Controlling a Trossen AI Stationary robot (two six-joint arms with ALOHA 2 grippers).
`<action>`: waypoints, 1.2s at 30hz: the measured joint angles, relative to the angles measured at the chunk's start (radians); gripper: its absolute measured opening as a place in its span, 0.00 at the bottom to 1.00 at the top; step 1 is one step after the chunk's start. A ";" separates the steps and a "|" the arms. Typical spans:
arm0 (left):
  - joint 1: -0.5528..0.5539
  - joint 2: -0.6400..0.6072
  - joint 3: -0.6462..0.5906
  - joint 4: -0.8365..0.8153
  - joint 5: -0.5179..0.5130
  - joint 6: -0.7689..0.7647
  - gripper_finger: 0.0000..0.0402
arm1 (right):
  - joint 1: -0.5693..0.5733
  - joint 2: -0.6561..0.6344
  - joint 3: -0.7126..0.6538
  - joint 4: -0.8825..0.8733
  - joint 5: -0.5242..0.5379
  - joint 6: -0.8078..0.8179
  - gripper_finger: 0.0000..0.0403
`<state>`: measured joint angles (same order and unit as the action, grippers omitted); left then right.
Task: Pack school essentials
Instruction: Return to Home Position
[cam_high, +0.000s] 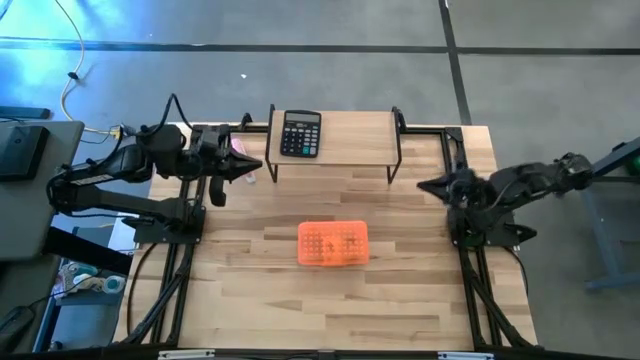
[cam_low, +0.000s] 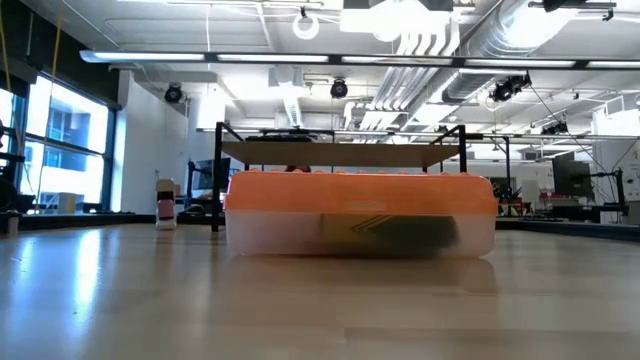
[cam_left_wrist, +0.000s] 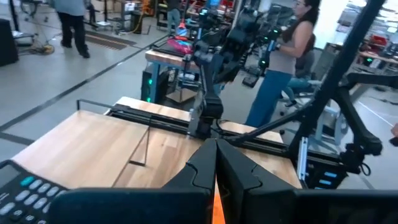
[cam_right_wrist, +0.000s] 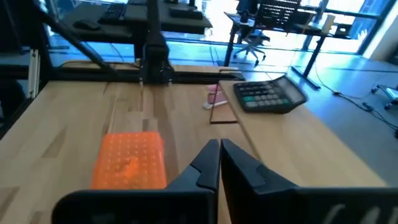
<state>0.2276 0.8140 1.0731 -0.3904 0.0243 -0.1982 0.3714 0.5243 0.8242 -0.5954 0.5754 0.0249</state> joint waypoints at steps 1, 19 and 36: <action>-0.010 0.000 -0.004 0.003 -0.004 0.006 0.00 | 0.000 -0.012 -0.043 0.040 -0.005 -0.006 0.01; -0.155 -0.175 -0.575 0.536 -0.095 -0.168 0.00 | -0.010 -0.244 -0.469 0.444 -0.109 0.072 0.00; -0.230 -0.558 -0.923 0.540 -0.167 -0.167 0.00 | -0.247 -0.246 -0.473 0.533 -0.079 0.053 0.00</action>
<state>-0.0029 0.2561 0.1497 0.1497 -0.1425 -0.3647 0.1243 0.2779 0.3511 -0.0620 0.4969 0.0784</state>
